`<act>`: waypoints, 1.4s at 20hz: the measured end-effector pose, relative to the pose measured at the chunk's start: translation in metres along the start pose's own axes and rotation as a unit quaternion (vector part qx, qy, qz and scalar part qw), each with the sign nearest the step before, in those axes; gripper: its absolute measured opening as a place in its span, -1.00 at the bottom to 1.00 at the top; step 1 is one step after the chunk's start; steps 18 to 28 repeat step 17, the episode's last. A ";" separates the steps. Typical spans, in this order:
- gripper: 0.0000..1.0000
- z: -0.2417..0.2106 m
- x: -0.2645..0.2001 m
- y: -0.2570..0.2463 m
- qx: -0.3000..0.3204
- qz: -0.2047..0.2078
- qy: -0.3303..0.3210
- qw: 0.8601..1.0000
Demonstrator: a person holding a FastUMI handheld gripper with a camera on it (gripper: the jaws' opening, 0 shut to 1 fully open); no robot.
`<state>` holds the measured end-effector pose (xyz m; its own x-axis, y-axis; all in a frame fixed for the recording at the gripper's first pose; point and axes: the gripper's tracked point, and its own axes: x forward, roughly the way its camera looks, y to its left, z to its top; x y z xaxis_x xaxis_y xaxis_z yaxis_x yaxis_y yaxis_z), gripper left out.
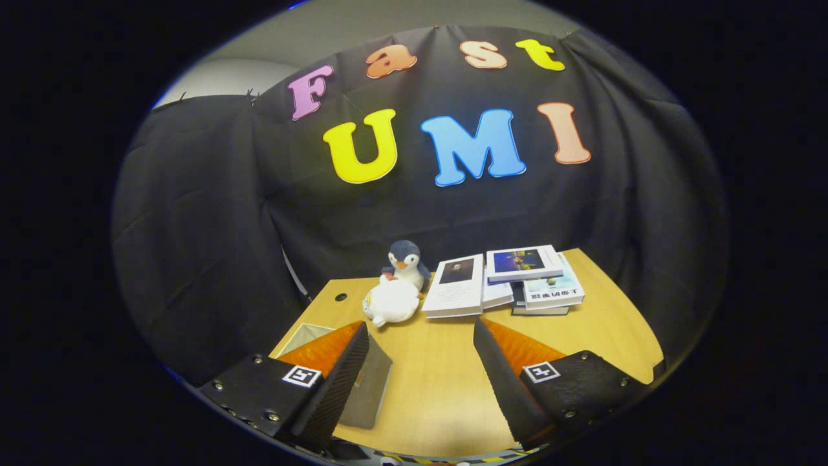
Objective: Open the storage box then place both shoes into the box .Put the left shoe in first, then the right shoe, with the right side of both shoes facing outward in a uniform manner.
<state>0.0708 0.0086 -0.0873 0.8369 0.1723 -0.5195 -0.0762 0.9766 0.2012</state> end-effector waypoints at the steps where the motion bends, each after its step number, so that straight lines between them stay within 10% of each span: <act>1: 0.95 0.005 -0.006 -0.012 -0.016 -0.014 -0.017 1.000; 6: 0.95 0.020 -0.023 -0.041 -0.071 -0.069 -0.080 0.992; 28: 0.96 0.032 -0.032 -0.057 -0.055 -0.088 -0.122 0.987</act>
